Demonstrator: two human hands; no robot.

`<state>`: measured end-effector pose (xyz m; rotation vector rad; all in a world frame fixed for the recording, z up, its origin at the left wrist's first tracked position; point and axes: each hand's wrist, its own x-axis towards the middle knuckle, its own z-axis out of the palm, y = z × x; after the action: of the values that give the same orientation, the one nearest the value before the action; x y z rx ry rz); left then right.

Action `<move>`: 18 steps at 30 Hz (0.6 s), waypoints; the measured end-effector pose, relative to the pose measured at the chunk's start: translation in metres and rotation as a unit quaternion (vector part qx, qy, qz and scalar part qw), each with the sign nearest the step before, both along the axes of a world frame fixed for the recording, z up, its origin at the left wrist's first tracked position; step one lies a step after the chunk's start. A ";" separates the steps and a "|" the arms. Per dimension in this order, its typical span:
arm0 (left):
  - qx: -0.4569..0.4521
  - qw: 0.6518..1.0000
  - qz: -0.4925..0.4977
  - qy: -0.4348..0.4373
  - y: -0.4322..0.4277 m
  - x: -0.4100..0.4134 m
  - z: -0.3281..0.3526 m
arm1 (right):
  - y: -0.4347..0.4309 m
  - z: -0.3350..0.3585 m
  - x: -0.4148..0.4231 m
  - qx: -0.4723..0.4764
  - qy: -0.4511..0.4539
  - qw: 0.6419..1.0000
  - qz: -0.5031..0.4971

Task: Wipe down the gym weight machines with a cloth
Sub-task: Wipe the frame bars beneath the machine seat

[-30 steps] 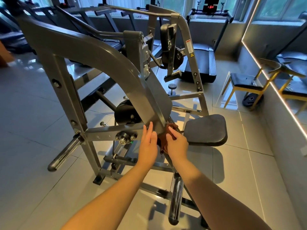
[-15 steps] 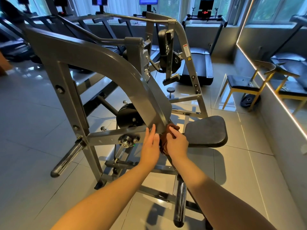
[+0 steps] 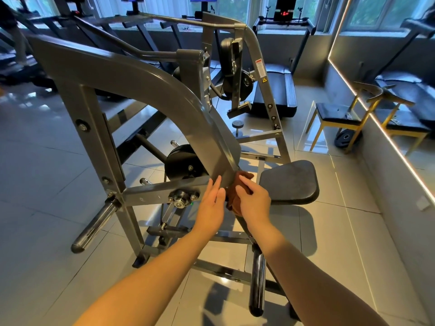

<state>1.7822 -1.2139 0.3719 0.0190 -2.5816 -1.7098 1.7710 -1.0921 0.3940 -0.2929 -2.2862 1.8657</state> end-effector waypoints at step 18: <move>-0.139 0.979 -0.144 0.047 -0.068 -0.024 -0.013 | -0.058 -0.042 -0.005 0.036 0.098 0.976 -0.194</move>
<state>1.7584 -1.2822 0.3588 -0.4563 -2.8337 -1.3607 1.7661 -1.1500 0.3521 -0.4818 -1.9892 1.5414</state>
